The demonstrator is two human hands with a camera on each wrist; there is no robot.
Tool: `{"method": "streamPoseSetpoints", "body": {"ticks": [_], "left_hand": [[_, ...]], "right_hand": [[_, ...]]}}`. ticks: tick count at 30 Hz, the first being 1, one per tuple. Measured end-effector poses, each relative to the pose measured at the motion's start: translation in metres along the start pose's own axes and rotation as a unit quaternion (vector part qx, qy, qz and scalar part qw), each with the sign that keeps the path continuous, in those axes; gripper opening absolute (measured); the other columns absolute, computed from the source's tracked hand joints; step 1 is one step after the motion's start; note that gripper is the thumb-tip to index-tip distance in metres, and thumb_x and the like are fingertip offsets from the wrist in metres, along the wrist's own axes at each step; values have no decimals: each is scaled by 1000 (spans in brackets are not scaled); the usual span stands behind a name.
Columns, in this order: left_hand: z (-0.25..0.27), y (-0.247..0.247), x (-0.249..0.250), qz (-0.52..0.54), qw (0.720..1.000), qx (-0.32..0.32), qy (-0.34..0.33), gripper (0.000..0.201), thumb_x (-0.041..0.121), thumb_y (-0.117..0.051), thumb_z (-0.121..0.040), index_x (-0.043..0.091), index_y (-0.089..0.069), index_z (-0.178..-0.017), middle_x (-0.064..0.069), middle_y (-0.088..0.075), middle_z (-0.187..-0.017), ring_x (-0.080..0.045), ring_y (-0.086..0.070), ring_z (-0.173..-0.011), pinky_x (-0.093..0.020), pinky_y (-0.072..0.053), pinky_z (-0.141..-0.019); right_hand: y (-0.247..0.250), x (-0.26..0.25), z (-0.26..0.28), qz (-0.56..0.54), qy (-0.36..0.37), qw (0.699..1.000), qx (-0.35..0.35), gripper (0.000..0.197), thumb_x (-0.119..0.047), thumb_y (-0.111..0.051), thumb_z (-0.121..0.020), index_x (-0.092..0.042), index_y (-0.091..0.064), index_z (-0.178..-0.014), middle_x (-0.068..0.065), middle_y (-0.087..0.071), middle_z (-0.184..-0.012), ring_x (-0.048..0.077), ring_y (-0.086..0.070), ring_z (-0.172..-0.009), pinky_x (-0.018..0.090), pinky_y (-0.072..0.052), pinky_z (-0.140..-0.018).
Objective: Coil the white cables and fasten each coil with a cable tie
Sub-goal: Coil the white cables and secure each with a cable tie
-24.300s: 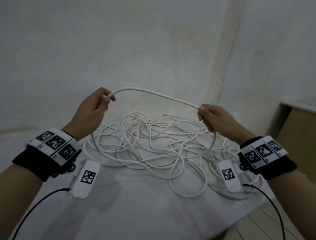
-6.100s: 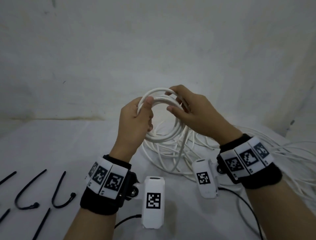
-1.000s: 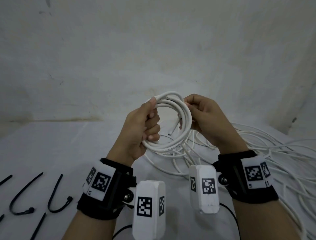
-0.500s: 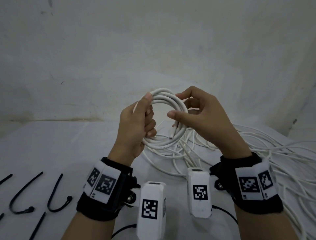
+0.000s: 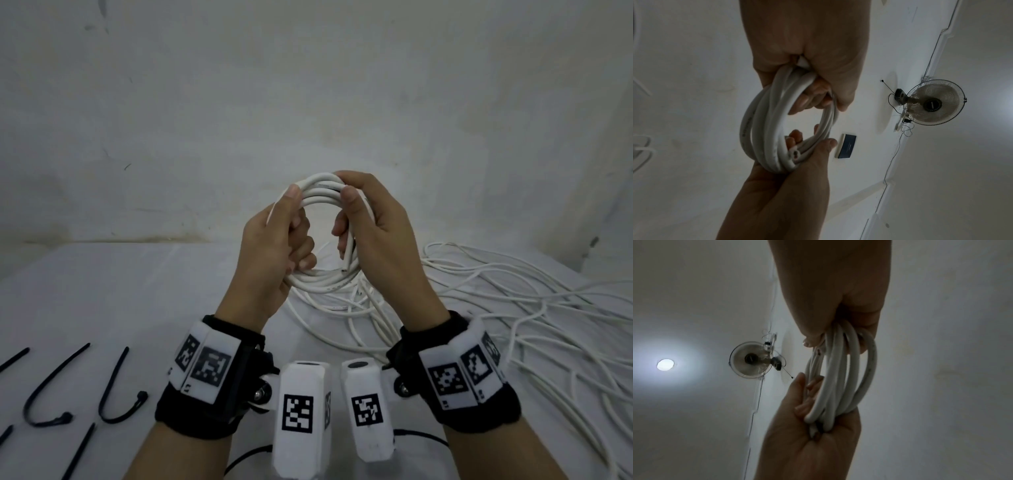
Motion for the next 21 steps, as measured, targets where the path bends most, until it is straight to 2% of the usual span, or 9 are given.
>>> {"method": "streamPoseSetpoints", "body": {"ticks": [6,8,10,12,16,18,21], "left_hand": [[0,-2,-8,5,1000,-5,14,41,33,-42,-99,14,-35,-63,6,-23,-43,-6,-20,-32,-16,-25,-36],[0,-2,-8,3,1000,-9,10,41,35,-42,-98,14,-36,-63,6,-23,-43,-6,-20,-32,-16,-26,-36],[-1,-1,-7,4,1000,-19,3,41,39,-44,-95,14,-36,-63,6,-23,-43,-6,-20,-33,-17,-27,-37],[-1,1,-5,7,999,-38,-2,41,48,-46,-85,14,-38,-64,7,-24,-43,-6,-22,-34,-18,-31,-39],[-1,5,-6,-18,996,-87,20,53,64,-36,-70,12,-44,-66,4,-35,-47,-9,-37,-41,-24,-39,-52],[-2,7,-8,-52,992,-107,40,61,66,-26,-76,11,-53,-71,1,-46,-54,-11,-48,-50,-29,-40,-60],[-1,15,-4,-105,985,-115,69,54,46,-23,-98,15,-66,-87,1,-59,-68,-11,-57,-65,-26,-49,-66]], "right_hand": [[3,3,0,46,20,997,51,23,-29,-46,-99,-13,-61,-95,2,-63,-71,11,-55,-42,20,-41,-45],[2,5,0,9,-7,999,42,25,-32,-47,-98,-11,-60,-91,2,-60,-63,11,-51,-39,21,-40,-43],[0,6,1,-85,-74,993,34,34,-39,-48,-95,-8,-59,-86,1,-50,-51,13,-46,-37,23,-37,-41],[-4,6,4,-155,-130,979,35,44,-46,-48,-92,-5,-57,-81,0,-41,-45,15,-42,-36,24,-35,-40],[-5,5,4,-157,-132,975,82,46,-44,-51,-93,-1,-54,-76,-1,-35,-42,14,-37,-32,26,-33,-40],[-2,6,3,-153,-127,974,106,43,-42,-52,-93,-5,-52,-73,-1,-33,-41,15,-35,-31,27,-31,-40],[3,9,0,-168,-148,966,127,41,-41,-53,-93,-7,-49,-71,-1,-33,-41,15,-33,-32,26,-29,-40]]}}
Point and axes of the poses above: each hand's wrist, its own z-axis away from the middle knuckle, its own y-axis out of the back of the hand, x = y × z, the point moved 2 cm from there along -z, towards the middle knuckle
